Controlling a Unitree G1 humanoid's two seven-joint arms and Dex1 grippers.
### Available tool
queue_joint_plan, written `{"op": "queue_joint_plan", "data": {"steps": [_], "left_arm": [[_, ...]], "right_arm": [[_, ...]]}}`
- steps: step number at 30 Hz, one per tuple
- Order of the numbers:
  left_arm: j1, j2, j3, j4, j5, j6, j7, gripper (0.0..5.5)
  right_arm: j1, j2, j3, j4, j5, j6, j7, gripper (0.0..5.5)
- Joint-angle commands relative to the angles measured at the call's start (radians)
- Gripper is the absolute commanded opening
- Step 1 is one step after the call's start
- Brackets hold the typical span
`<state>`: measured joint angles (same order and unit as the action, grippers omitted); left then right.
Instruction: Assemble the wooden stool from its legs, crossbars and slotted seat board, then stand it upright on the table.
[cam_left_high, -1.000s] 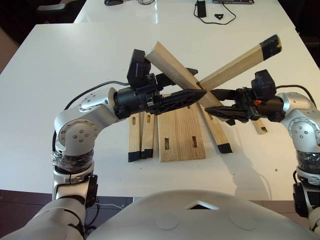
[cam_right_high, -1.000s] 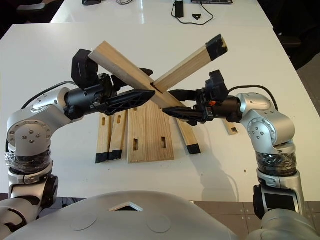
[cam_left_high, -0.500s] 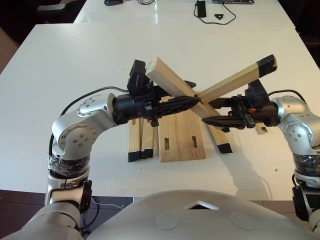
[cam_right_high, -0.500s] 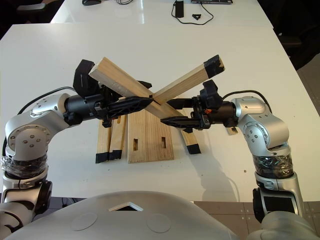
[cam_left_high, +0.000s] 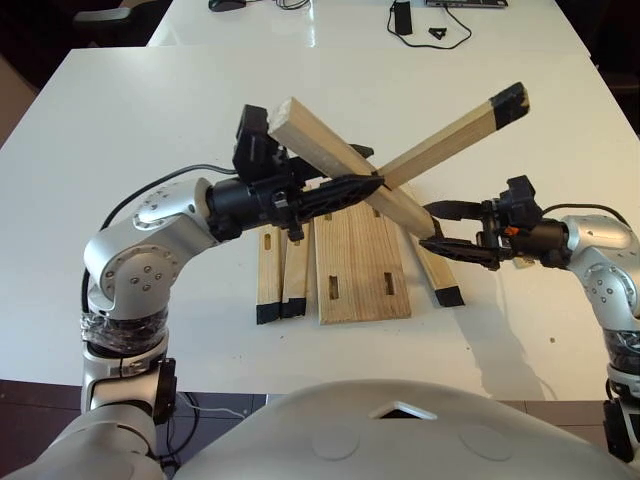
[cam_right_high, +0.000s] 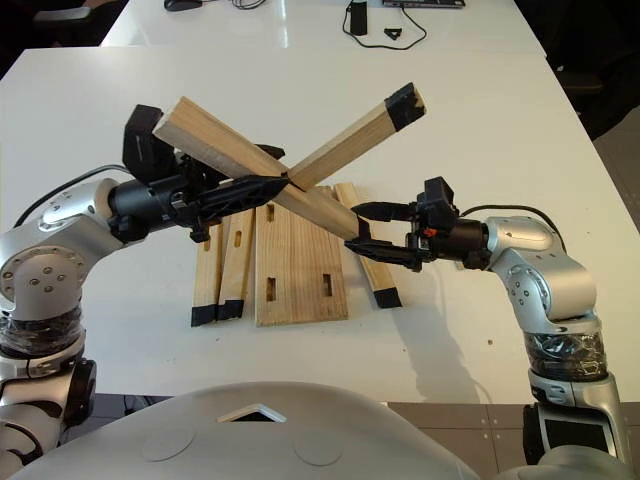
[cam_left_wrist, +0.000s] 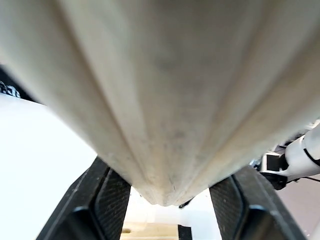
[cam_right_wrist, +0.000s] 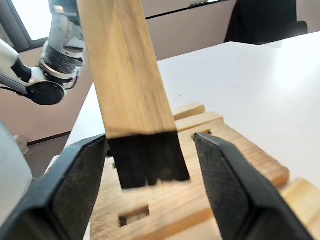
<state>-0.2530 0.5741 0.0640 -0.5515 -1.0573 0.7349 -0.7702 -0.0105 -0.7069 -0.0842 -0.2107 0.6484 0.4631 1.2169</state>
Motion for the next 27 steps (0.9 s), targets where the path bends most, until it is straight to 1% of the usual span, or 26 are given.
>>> {"op": "queue_joint_plan", "data": {"steps": [1, 4, 8, 10, 12, 17, 22, 27], "left_arm": [[0.044, 0.109, 0.061, -0.039, 0.034, -0.006, -0.066, 2.06], [0.109, 0.164, 0.127, -0.071, 0.041, -0.013, -0.080, 2.04], [0.320, 0.212, 0.255, -0.203, 0.021, -0.010, -0.079, 2.04], [0.405, 0.229, 0.281, -0.273, 0.023, -0.015, -0.093, 2.04], [0.459, 0.240, 0.287, -0.314, 0.030, -0.024, -0.104, 2.04], [0.497, 0.268, 0.273, -0.328, 0.084, -0.052, -0.128, 2.04], [0.489, 0.298, 0.279, -0.306, 0.110, -0.079, -0.154, 2.04], [0.478, 0.324, 0.261, -0.283, 0.133, -0.099, -0.189, 2.04]], "right_arm": [[0.033, -0.005, -0.050, 0.043, -0.029, -0.028, -0.048, 3.09], [0.032, 0.002, -0.060, 0.059, -0.023, -0.023, -0.065, 3.09], [0.015, -0.027, -0.066, 0.068, -0.012, 0.007, -0.058, 3.09], [0.022, -0.043, -0.076, 0.062, -0.008, 0.020, -0.055, 3.09], [0.026, -0.047, -0.078, 0.057, -0.013, 0.028, -0.056, 3.09], [0.011, -0.039, -0.061, 0.045, -0.017, 0.041, -0.070, 3.09], [0.031, -0.041, -0.050, 0.049, -0.038, 0.024, -0.069, 3.09], [0.058, -0.027, -0.030, 0.039, -0.065, 0.000, -0.087, 3.09]]}}
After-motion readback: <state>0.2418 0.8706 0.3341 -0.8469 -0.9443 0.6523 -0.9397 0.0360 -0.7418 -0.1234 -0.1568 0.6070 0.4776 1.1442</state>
